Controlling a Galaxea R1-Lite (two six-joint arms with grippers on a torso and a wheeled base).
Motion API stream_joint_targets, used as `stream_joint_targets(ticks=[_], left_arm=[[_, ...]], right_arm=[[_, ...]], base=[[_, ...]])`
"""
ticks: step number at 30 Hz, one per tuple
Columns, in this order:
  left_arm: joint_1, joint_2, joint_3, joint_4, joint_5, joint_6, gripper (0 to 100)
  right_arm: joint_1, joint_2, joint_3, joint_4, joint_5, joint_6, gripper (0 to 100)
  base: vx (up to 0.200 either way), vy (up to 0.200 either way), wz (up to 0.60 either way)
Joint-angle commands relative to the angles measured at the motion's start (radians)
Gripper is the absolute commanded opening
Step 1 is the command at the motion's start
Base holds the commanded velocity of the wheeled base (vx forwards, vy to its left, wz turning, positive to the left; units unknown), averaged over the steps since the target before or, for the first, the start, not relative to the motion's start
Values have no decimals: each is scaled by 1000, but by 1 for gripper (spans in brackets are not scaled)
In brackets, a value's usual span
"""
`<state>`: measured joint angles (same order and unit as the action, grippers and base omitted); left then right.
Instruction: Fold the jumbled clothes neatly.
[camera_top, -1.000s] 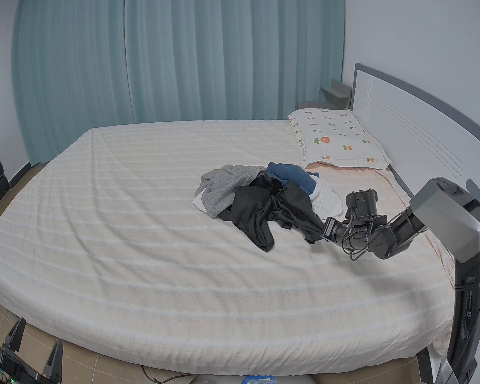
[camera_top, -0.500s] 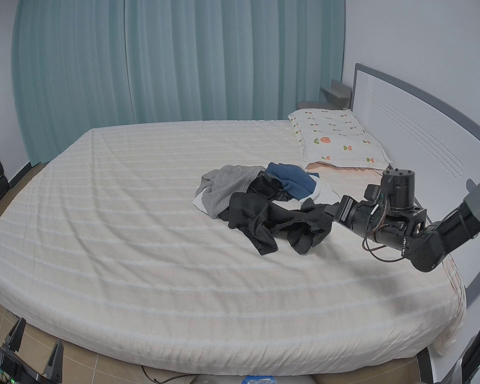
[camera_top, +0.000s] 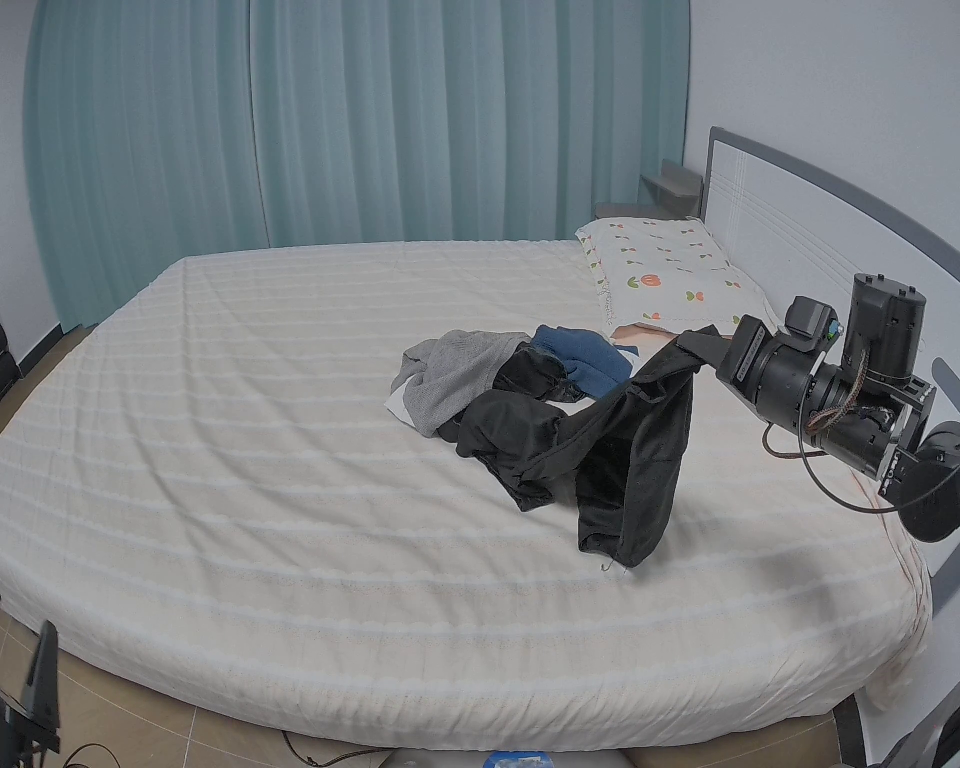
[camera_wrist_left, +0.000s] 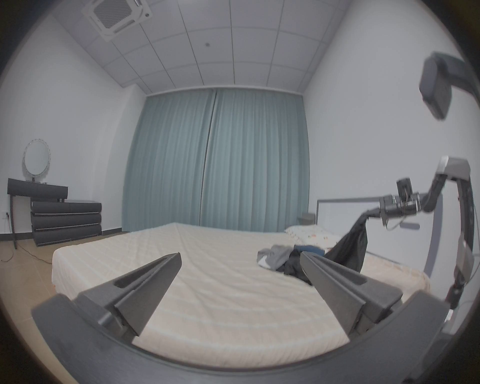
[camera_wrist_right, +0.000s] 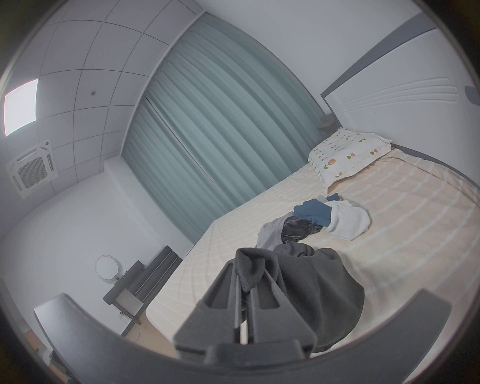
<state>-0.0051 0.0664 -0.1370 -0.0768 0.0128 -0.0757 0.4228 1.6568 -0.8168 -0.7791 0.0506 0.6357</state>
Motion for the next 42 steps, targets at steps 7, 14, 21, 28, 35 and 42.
stream_joint_targets(ticks=[7,14,21,28,35,42], left_arm=[[-141,652,-197,-80,-128,-13,100],[-228,1015,-200,-265,-125,-21,100],[-406,1422,-220,-603,-82,-59,100],[-598,1753,-335,-830,101,-211,100],[-665,1903,-487,-836,115,-292,100],[-713,2009,-608,-836,144,-349,100]], right_arm=[[50,-118,13,12,-17,-5,0],[53,-157,-56,15,-37,-8,0],[85,-149,-93,77,-46,-47,0],[125,-127,-78,75,-68,-47,0],[120,-101,-97,66,-75,-44,0],[133,-91,-99,66,-80,-42,0]], base=[[0,0,0],[0,0,0],[0,0,0],[0,0,0],[0,0,0],[0,0,0]])
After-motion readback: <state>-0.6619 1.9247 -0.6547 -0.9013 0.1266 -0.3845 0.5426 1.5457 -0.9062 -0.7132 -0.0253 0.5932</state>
